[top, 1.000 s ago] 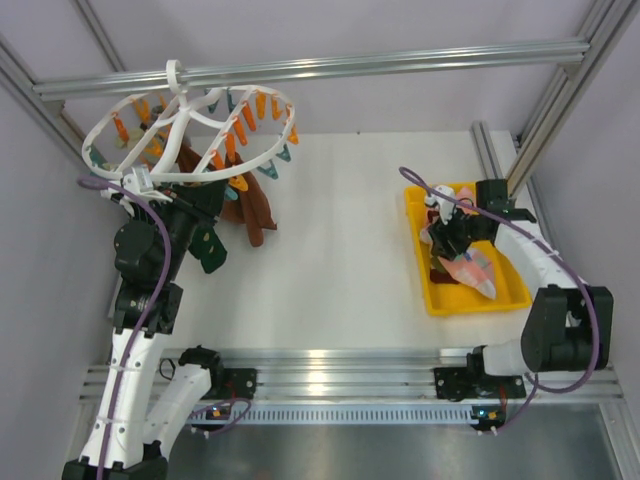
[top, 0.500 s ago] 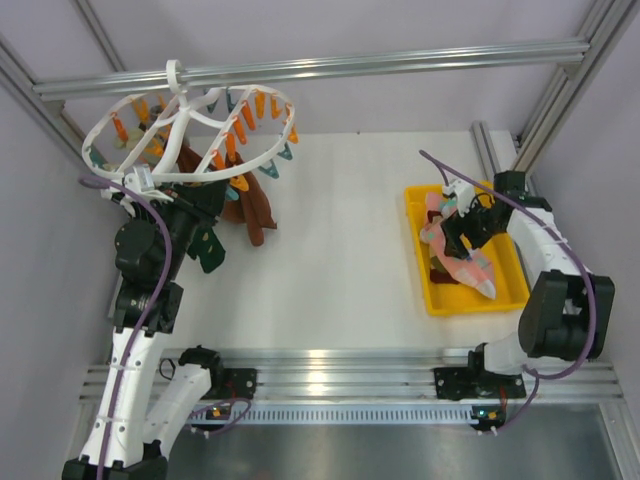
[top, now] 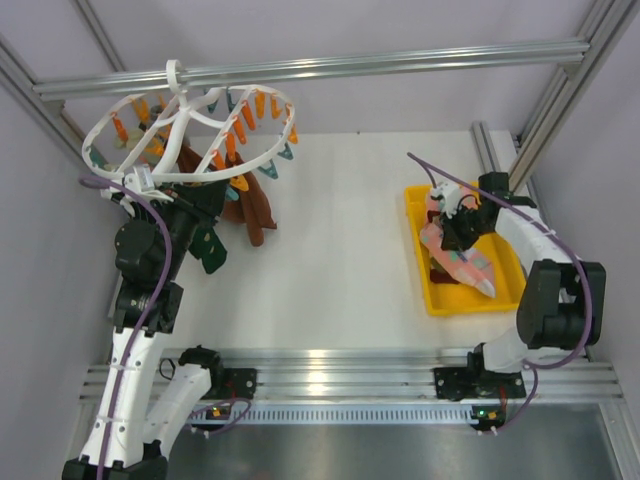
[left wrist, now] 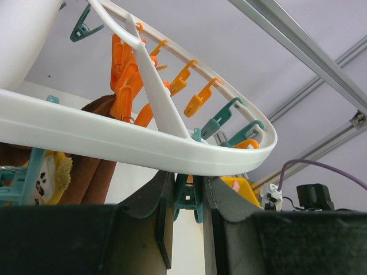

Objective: Clip the socks to the hanger
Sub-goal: Pick up the sock from the bin.

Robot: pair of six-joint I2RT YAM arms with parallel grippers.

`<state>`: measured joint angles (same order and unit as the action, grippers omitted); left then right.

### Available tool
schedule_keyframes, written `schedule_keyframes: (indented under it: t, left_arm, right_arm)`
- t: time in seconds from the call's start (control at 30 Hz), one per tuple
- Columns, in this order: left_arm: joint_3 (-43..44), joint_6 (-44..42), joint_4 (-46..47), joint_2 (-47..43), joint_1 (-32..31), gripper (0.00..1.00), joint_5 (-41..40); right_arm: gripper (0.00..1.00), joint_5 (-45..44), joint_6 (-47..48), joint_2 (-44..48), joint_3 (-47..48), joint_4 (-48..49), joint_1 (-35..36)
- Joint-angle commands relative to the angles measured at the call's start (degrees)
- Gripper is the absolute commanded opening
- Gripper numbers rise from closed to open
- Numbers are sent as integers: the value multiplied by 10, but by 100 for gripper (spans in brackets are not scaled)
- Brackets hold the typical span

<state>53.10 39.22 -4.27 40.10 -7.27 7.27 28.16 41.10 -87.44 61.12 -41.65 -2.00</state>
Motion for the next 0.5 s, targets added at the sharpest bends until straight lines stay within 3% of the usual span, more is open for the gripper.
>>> schedule_keyframes:
  t: [0.0, 0.27, 0.47]
  left_arm:
    - [-4, 0, 5, 2, 7, 0, -34]
    - [-1, 2, -2, 3, 7, 0, -29]
    - [2, 7, -4, 4, 7, 0, -23]
  right_arm:
    - [0, 9, -1, 40, 16, 3, -4]
    - [0, 87, -8, 139, 173, -56, -92]
    - [0, 104, -112, 226, 184, 101, -73]
